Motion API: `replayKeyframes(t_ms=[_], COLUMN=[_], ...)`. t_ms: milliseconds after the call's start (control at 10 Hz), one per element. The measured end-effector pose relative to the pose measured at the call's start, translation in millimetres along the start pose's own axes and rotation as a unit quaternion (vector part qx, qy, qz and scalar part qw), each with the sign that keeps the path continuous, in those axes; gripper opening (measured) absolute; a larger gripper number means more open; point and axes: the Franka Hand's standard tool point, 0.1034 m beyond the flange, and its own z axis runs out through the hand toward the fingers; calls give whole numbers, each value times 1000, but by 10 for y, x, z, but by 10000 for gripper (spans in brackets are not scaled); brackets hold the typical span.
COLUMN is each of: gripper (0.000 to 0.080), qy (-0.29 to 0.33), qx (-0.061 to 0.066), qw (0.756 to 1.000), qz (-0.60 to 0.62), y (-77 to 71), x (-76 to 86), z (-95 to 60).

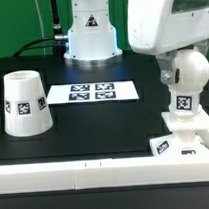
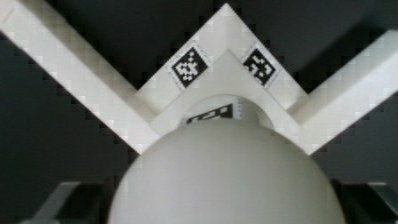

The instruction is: Assemble lamp

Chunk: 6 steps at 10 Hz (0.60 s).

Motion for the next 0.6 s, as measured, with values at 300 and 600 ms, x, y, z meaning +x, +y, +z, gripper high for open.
replayKeyframes(t_ms=[300,600], gripper=[578,578], qy=[0,0], qx=[1,2], qw=[996,983], qz=[93,183], y=[0,-2], x=[-3,-2], z=[3,4])
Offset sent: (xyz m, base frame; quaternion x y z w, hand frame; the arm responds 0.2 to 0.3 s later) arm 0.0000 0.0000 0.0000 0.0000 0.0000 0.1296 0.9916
